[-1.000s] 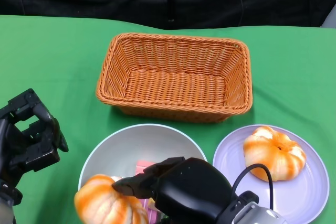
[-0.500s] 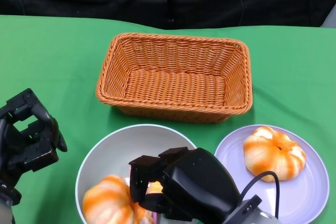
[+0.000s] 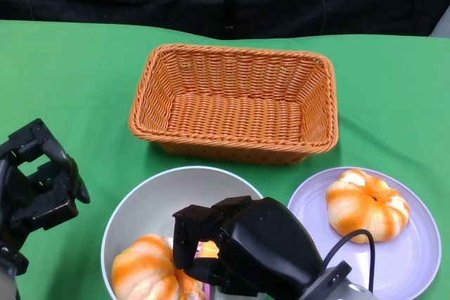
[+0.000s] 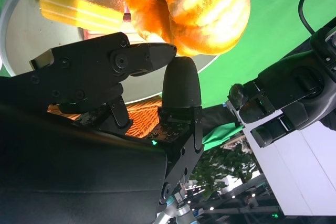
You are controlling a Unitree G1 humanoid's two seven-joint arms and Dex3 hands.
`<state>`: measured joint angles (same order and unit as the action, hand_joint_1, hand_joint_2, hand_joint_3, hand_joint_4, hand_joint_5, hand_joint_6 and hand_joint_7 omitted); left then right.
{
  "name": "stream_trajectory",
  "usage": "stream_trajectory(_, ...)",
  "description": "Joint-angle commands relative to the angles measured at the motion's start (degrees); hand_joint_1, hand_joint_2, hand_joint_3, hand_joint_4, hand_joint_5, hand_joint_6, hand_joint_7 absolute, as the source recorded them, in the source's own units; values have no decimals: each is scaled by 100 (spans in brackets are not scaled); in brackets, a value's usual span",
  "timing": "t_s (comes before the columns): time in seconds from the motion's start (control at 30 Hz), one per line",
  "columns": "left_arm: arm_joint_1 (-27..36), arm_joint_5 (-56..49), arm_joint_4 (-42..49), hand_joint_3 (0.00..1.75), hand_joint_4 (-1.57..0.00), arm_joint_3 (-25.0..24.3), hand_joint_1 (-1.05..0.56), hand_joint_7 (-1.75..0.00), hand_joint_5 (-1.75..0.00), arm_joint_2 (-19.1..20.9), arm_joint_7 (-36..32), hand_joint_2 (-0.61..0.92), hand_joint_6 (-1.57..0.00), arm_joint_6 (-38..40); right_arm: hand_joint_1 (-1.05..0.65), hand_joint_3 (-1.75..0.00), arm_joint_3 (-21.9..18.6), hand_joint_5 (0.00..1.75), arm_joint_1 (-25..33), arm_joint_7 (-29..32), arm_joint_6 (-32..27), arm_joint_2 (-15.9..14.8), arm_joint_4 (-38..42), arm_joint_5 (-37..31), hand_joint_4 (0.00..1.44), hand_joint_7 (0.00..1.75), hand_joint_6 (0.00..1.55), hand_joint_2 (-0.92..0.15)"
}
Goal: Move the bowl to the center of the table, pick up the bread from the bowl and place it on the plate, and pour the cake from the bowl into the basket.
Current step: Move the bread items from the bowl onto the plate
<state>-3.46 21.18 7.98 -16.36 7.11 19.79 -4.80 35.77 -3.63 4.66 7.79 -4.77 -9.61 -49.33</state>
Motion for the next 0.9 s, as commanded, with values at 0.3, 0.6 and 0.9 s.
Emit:
stream_trajectory(0.3, -43, -14, 57, 130, -95, -35, 0, -169, -175, 100, -22, 48, -82, -24, -40, -2, -227, 71, -399, -696, 432, -729, -167, 9, 51, 7, 74, -91)
stream_trajectory(0.6, -30, 54, -29, 131, -94, -29, 1, -170, -175, 59, -56, 49, -80, 99, -60, 0, -285, 17, -698, -1124, 420, -911, -296, -173, 47, 0, 53, -88)
stream_trajectory(0.9, -26, 10, -59, 130, -96, -19, 2, -171, -175, 37, -92, 49, -81, 56, -64, 0, -257, 9, -857, -1218, 531, -942, -245, -246, 44, 0, 46, -88)
